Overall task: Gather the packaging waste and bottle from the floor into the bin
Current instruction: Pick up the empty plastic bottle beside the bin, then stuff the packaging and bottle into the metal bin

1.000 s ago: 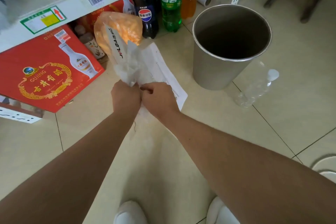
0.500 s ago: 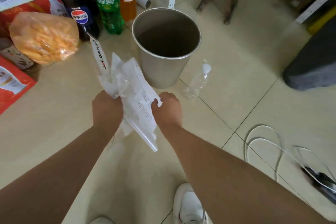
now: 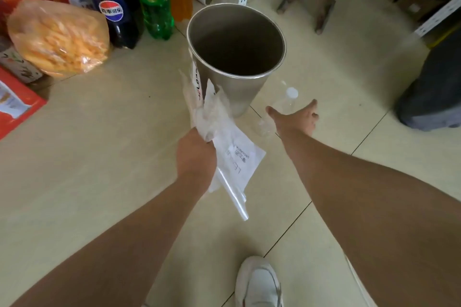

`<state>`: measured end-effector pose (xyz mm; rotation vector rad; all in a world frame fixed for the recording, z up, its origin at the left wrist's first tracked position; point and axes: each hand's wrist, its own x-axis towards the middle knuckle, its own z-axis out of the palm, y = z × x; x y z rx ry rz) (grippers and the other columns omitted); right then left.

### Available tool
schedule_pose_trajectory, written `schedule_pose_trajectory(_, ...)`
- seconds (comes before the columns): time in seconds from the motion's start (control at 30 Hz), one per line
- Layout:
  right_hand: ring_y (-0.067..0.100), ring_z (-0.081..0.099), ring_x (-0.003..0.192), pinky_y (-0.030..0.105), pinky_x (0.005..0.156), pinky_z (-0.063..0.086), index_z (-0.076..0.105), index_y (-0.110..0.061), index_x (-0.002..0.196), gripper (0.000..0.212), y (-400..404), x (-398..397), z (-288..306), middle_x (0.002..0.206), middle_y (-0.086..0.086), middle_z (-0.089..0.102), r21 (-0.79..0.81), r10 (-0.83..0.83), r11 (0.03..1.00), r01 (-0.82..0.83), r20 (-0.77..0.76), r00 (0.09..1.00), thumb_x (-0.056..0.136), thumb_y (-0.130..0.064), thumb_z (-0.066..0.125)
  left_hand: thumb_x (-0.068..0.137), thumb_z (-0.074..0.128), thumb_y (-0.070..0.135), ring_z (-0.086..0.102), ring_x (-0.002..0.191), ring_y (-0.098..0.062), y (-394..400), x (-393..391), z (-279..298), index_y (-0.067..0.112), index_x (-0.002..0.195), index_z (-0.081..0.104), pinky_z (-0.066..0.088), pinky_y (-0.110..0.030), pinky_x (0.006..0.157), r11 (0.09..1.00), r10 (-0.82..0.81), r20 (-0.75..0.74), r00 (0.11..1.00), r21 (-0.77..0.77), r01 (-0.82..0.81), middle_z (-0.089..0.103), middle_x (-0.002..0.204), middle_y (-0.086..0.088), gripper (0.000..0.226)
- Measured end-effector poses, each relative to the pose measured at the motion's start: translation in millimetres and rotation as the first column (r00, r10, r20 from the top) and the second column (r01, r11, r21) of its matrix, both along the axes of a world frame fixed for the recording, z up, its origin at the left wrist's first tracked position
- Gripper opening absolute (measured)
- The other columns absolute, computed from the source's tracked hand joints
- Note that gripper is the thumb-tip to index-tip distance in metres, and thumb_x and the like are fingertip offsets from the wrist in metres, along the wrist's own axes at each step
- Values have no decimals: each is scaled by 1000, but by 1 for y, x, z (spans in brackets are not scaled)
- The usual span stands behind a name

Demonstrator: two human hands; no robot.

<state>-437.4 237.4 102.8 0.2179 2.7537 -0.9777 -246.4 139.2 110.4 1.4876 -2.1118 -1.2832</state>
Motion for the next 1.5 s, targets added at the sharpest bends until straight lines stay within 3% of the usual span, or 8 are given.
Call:
schedule_pose_trajectory(0.27, 27, 59, 115, 36, 82, 49, 44, -18, 137, 71, -9, -16, -12, 134, 3, 51, -104, 84, 991, -85, -15, 996, 76, -36, 77, 90, 45, 7, 37, 48, -11, 1, -3, -9, 19, 65, 42, 31, -27, 50, 1000, -2, -27, 1000, 15, 3, 43, 58, 6, 28)
schedule_pose_trajectory(0.5, 26, 52, 110, 42, 94, 47, 49, -17, 126, 64, -17, 19, 8, 113, 3, 55, 110, 474, 879, -463, -292, 831, 75, -51, 68, 90, 48, 7, 49, 60, -21, -3, -4, -4, 8, 83, 56, 40, -28, 57, 1000, 0, -9, 1000, 17, 0, 53, 68, 1, 11)
schedule_pose_trajectory(0.7, 21, 53, 109, 38, 93, 48, 53, -22, 127, 62, -50, 72, 19, 115, -1, 56, 0, 738, 662, -749, -171, 652, 75, -52, 69, 94, 52, 20, 60, 68, -15, 0, 0, 17, 12, 92, 63, 41, -18, 55, 989, 58, -113, 992, 139, -42, 63, 78, 3, 14)
schedule_pose_trajectory(0.97, 12, 63, 81, 30, 67, 50, 58, -30, 95, 37, -82, 96, 23, 91, -6, 64, -46, 789, 608, -793, -72, 610, 75, -61, 60, 66, 80, 37, 67, 78, -1, -14, 17, 19, 29, 102, 60, 48, -17, 60, 987, 30, -138, 990, 157, -8, 69, 86, 11, 42)
schedule_pose_trajectory(1.17, 18, 56, 84, 36, 77, 49, 61, -14, 107, 32, -88, 110, 47, 93, -2, 59, -223, 828, 546, -808, -7, 561, 88, -39, 57, 57, 79, 42, 68, 69, -8, -24, 23, 24, 27, 99, 59, 54, -27, 61, 987, 153, -114, 982, 63, -146, 70, 78, 6, 49)
schedule_pose_trajectory(1.27, 21, 55, 78, 44, 78, 52, 62, -13, 90, 33, -89, 110, 63, 83, -1, 58, -288, 839, 519, -805, -7, 544, 92, -39, 42, 55, 81, 48, 69, 69, -12, -29, 23, 31, 27, 94, 58, 60, -34, 64, 982, 188, -68, 980, 35, -186, 68, 75, 8, 50)
schedule_pose_trajectory(1.4, 26, 53, 97, 37, 81, 43, 59, -16, 105, 24, -93, 86, 73, 105, 7, 57, 297, 755, 627, -720, -458, 468, 92, -28, 43, 61, 83, 41, 68, 79, -16, -40, 22, 43, 27, 96, 52, 59, -35, 74, 987, 159, -13, 987, 0, -159, 62, 78, 14, 49)
schedule_pose_trajectory(1.5, 32, 50, 120, 45, 106, 38, 45, -12, 137, 53, -100, 59, 69, 130, 13, 53, 544, 812, 584, -603, -376, 447, 88, -30, 59, 59, 83, 40, 69, 78, -18, -42, 25, 47, 25, 95, 53, 60, -39, 75, 987, 160, -13, 987, -14, -160, 62, 78, 13, 48)
